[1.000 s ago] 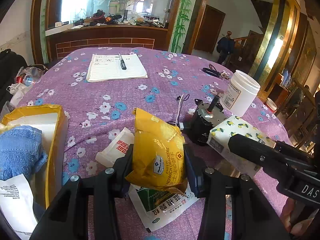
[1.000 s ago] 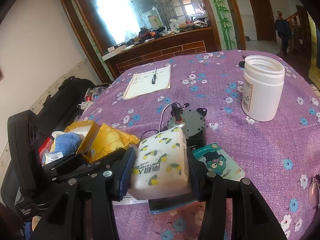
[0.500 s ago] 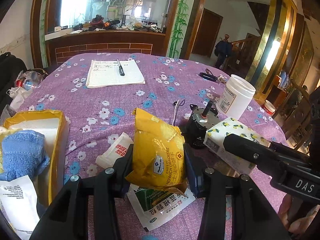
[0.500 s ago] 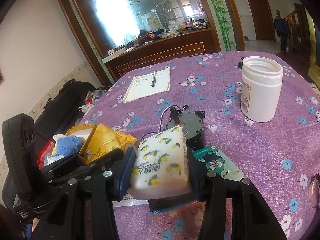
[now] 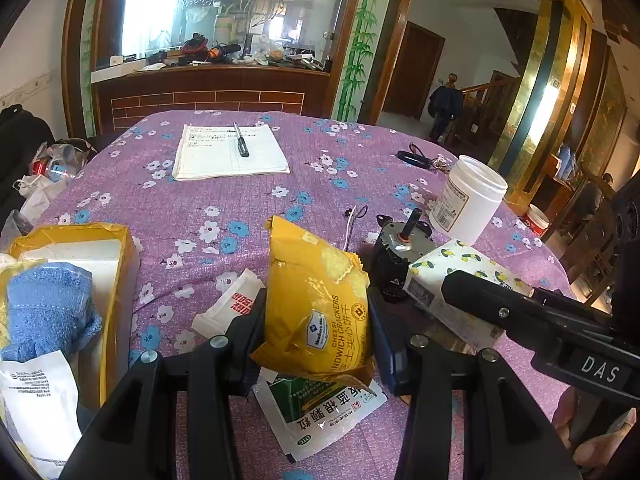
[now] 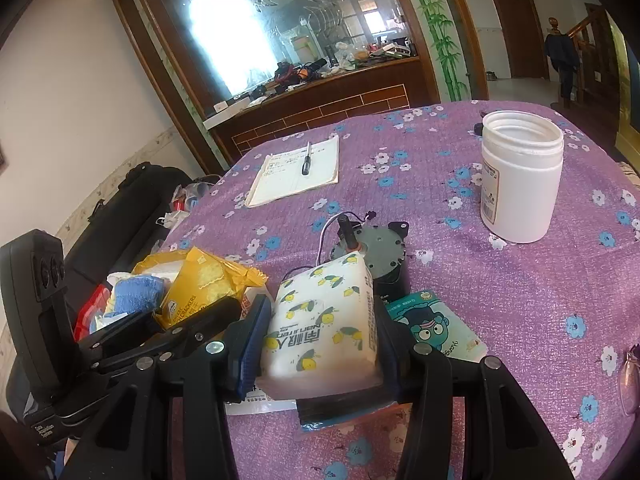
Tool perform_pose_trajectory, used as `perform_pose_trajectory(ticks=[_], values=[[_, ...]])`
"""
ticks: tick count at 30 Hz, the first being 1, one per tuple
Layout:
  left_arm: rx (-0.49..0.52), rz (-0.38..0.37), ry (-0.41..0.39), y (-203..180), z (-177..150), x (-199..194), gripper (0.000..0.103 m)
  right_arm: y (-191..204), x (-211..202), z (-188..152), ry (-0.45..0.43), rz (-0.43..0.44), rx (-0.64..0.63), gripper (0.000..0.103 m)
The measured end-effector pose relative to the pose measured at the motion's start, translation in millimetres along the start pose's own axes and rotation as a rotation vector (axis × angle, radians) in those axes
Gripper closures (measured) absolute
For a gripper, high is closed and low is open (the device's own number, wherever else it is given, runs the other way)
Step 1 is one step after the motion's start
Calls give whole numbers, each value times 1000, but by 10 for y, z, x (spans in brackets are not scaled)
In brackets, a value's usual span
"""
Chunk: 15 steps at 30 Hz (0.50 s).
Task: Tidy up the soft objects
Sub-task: 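Hold the yellow snack bag and tissue pack raised above the table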
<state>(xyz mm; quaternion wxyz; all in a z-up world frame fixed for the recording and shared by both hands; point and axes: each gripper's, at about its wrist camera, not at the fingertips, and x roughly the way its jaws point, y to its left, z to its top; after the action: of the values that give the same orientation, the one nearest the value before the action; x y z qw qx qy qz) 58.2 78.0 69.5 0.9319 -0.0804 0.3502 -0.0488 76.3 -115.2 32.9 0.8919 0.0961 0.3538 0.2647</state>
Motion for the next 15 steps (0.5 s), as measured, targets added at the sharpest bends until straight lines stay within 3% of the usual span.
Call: perform_pose_trajectory(ticks=[15], values=[[19,24,-10,-124,-60,-174,58,-3,-76,23,-33,-6,2,50]])
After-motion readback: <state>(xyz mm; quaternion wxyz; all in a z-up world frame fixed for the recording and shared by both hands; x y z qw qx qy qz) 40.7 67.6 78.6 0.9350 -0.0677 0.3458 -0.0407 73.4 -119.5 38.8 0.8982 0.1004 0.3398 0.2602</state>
